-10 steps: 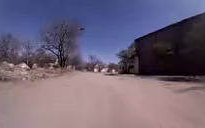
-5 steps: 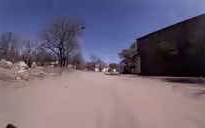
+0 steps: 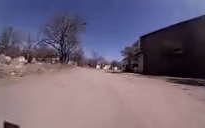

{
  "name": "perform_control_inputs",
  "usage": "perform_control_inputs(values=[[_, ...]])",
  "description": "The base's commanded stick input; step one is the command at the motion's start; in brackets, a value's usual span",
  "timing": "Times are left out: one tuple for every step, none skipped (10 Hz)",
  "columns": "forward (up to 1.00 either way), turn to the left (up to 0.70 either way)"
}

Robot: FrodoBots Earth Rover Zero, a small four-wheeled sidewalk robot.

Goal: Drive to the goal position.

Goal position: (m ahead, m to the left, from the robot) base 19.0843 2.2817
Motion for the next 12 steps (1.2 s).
perform_control_inputs(values=[[1.0,0.0],[1.0,0.0],[1.0,0.0],[1.0,0.0],[1.0,0.0],[1.0,0.0],[1.0,0.0],[1.0,0.0],[1.0,0.0],[1.0,0.0],[1.0,0.0],[1.0,0.0]])
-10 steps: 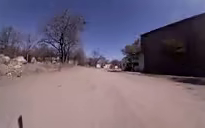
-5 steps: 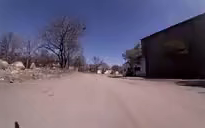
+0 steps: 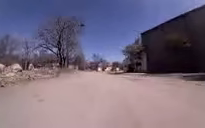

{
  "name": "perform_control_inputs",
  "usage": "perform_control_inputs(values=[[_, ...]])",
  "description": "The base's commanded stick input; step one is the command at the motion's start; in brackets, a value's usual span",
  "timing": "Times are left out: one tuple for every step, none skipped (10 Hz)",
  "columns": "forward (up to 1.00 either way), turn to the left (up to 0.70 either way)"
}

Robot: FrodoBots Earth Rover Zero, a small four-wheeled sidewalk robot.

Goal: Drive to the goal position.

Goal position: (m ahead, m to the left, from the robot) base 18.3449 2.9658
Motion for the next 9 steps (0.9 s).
perform_control_inputs(values=[[1.0,0.0],[1.0,0.0],[1.0,0.0],[1.0,0.0],[1.0,0.0],[1.0,0.0],[1.0,0.0],[1.0,0.0],[1.0,0.0]])
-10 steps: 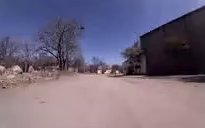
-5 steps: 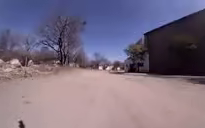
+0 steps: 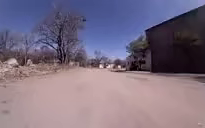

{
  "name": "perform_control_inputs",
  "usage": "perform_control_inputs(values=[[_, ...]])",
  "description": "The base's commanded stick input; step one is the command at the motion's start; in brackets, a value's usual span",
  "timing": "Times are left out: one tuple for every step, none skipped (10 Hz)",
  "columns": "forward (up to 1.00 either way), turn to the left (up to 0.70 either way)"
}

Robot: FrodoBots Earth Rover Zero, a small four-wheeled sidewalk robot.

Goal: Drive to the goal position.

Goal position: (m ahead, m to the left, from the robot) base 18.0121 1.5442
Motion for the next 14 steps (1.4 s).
perform_control_inputs(values=[[1.0,0.0],[1.0,0.0],[1.0,0.0],[1.0,0.0],[1.0,0.0],[1.0,0.0],[1.0,0.0],[1.0,0.0],[1.0,0.0],[1.0,0.0],[1.0,0.0],[1.0,0.0],[1.0,0.0],[1.0,0.0]])
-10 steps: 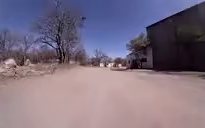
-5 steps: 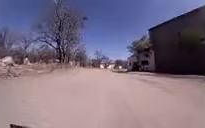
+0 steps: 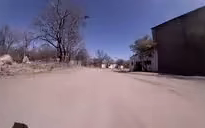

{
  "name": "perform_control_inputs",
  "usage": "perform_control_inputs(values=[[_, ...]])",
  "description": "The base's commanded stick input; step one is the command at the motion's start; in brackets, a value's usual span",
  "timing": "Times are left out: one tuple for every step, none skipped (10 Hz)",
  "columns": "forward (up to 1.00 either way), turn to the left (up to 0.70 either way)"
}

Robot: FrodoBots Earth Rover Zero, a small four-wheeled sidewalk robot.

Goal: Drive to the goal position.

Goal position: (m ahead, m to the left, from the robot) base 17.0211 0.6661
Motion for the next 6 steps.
perform_control_inputs(values=[[1.0,0.0],[1.0,0.0],[1.0,0.0],[1.0,0.0],[1.0,0.0],[1.0,0.0]])
